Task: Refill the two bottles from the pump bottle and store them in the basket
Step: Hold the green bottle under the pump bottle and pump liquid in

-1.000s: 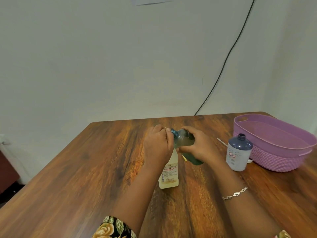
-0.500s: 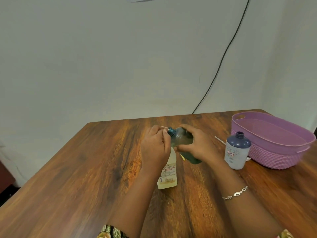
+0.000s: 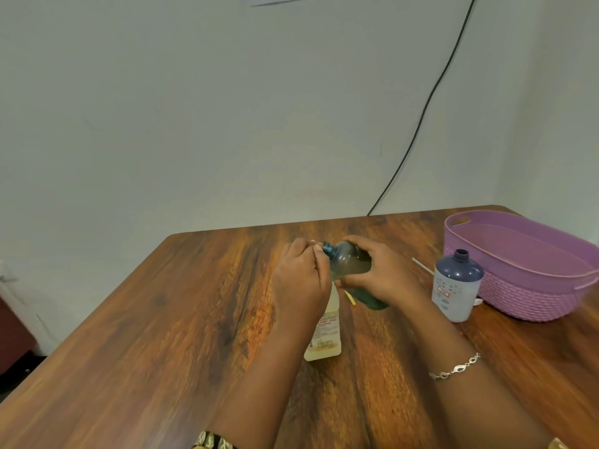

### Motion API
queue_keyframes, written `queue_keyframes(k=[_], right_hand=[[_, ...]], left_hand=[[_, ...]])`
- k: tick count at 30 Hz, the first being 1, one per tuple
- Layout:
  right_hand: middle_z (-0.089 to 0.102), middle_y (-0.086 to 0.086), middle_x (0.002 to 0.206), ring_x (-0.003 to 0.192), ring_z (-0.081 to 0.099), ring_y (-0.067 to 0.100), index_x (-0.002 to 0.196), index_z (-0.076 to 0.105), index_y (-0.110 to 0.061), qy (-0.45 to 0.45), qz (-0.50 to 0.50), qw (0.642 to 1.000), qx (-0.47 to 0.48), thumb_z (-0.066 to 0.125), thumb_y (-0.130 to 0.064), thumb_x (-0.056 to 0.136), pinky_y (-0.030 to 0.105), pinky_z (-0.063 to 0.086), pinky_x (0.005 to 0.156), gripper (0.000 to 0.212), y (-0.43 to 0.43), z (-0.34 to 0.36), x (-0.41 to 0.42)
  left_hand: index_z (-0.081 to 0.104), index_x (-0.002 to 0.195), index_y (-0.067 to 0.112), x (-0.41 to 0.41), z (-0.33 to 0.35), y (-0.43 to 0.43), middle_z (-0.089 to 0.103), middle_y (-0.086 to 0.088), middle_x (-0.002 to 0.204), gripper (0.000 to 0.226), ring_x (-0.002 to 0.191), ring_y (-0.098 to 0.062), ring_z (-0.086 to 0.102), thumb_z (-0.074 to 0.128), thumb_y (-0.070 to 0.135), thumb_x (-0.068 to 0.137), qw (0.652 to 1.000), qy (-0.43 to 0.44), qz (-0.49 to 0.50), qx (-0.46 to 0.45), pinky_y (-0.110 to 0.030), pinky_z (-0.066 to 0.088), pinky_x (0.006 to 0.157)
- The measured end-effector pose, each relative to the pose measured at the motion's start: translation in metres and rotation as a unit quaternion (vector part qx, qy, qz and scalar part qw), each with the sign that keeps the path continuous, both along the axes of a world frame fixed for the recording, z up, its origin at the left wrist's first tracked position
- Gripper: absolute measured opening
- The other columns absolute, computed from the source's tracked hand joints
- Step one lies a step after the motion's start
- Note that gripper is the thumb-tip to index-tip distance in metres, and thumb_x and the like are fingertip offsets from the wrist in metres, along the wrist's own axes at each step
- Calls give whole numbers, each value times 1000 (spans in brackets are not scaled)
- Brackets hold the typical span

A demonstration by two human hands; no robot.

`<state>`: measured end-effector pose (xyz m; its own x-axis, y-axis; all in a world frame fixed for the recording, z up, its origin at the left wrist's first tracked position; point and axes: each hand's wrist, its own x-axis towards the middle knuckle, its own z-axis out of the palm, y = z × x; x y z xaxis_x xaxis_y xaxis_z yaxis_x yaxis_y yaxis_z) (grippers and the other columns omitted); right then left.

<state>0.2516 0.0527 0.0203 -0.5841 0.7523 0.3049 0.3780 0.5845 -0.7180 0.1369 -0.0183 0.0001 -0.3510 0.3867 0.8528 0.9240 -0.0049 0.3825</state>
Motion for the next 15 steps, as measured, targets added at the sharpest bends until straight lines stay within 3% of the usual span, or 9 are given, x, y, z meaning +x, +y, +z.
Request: queue_keyframes(k=[6,9,15], right_hand=[[51,-4,123,99,41,7,128,48,-26,-15,0,1000,-16,80,-21,67,23,35,77,70,1,-7,1],[51,-4,126,101,42,7,130,47,-26,-15,2,1000,-17,81,-23,66,23,35,78,73,1,-7,1],[53,-4,123,100,44,7,128,48,-25,-6,11,1000,0,79,-22,68,24,36,80,68,2,3,1]], left_hand=[[69,77,1,-1,-13,0,65,-6,77,37,69,-16,55,37,15,89,1000,21,-12,12,-16,34,63],[70,81,2,-2,-14,-1,65,-5,80,37,73,-9,50,36,16,90,1000,27,-14,9,-15,35,64],[66,69,4,0,3,5,61,-4,70,41,65,-11,45,34,19,89,1000,10,9,11,-8,23,56]])
